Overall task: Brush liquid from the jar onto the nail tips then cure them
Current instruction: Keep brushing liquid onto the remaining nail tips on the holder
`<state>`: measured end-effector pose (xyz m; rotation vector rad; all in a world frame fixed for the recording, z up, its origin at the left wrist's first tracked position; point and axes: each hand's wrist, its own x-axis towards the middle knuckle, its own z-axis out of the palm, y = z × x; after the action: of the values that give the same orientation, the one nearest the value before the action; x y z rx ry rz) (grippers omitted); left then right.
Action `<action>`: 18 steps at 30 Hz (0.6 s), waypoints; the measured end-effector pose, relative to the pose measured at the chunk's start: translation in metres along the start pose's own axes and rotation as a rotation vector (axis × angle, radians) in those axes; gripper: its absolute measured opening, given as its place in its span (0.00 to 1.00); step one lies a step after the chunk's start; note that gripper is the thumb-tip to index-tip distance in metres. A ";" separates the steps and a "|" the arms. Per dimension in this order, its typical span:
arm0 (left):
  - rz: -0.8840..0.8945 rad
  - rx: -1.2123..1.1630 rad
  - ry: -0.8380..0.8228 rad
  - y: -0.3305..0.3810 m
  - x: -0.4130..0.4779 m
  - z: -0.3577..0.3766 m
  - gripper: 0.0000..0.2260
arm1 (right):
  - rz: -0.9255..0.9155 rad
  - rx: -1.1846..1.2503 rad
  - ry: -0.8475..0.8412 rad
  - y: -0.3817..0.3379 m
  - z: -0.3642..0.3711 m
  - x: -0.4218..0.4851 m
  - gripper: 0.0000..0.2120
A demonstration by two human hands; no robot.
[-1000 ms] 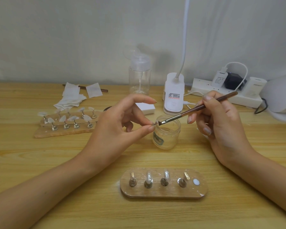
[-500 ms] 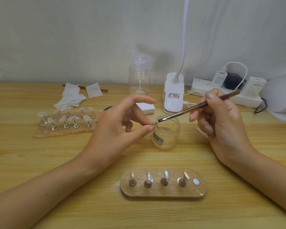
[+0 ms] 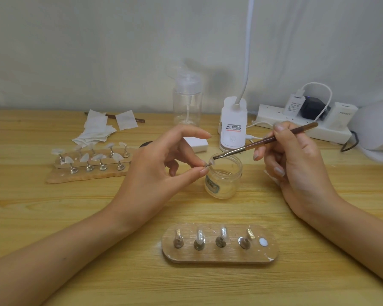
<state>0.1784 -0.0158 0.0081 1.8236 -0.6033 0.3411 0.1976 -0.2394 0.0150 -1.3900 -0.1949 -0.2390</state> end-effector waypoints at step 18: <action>0.002 0.004 -0.001 -0.001 0.000 0.000 0.19 | 0.019 0.013 -0.002 0.000 0.003 0.003 0.11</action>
<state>0.1792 -0.0156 0.0076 1.8276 -0.6061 0.3430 0.2006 -0.2361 0.0161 -1.3790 -0.1842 -0.2202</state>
